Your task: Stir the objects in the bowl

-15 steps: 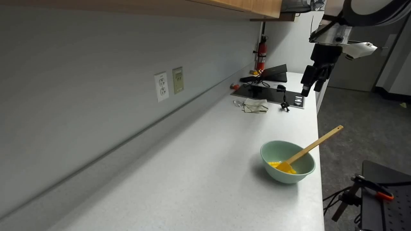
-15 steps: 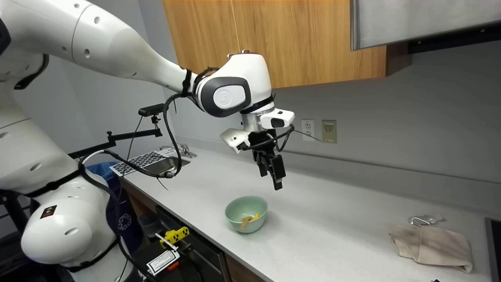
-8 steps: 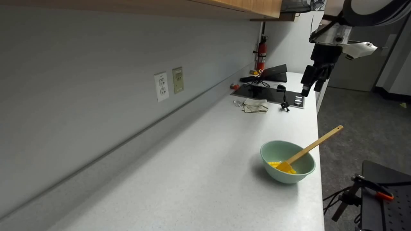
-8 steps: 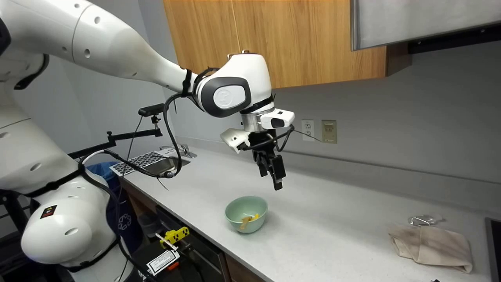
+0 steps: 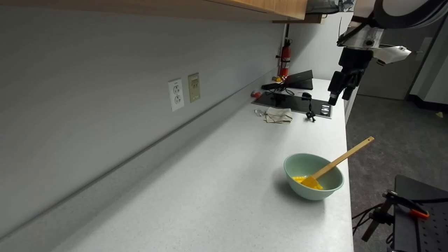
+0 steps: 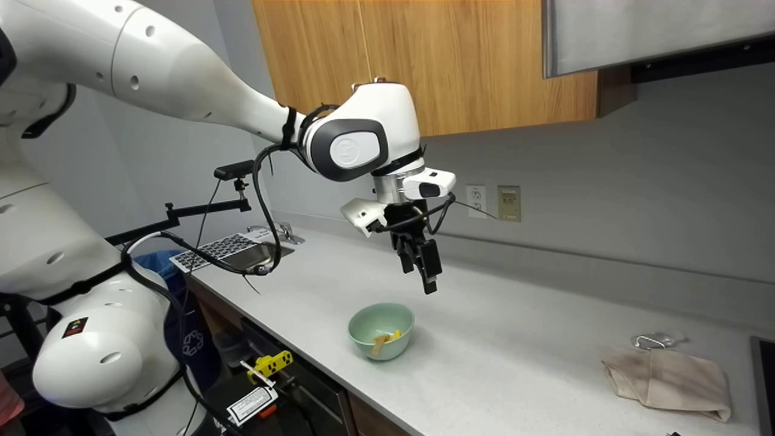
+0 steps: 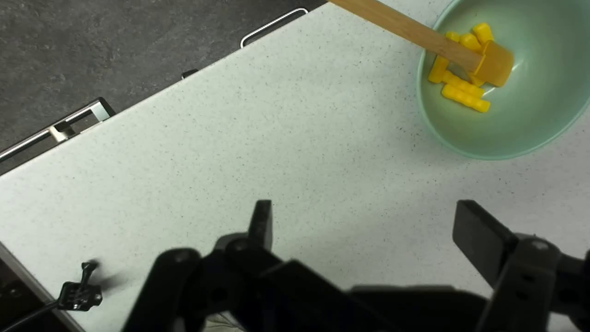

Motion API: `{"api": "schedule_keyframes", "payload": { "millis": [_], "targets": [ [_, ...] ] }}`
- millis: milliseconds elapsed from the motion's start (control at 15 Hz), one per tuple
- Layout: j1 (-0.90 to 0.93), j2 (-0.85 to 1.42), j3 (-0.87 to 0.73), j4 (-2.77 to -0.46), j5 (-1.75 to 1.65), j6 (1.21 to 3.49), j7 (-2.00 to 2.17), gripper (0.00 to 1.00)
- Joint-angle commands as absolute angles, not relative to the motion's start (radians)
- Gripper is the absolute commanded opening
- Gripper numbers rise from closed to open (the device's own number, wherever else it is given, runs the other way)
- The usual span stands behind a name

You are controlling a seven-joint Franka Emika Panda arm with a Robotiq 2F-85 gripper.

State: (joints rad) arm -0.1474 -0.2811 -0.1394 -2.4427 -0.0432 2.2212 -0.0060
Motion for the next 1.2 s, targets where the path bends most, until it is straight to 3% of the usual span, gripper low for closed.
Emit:
{"api": "schedule_keyframes", "payload": {
  "millis": [0,1133],
  "targets": [
    [-0.148,-0.281,-0.139,-2.441,-0.043,2.219,-0.006,1.0],
    [-0.122,-0.299,-0.133,-2.493,-0.038,2.214,-0.087,1.0]
  ]
}}
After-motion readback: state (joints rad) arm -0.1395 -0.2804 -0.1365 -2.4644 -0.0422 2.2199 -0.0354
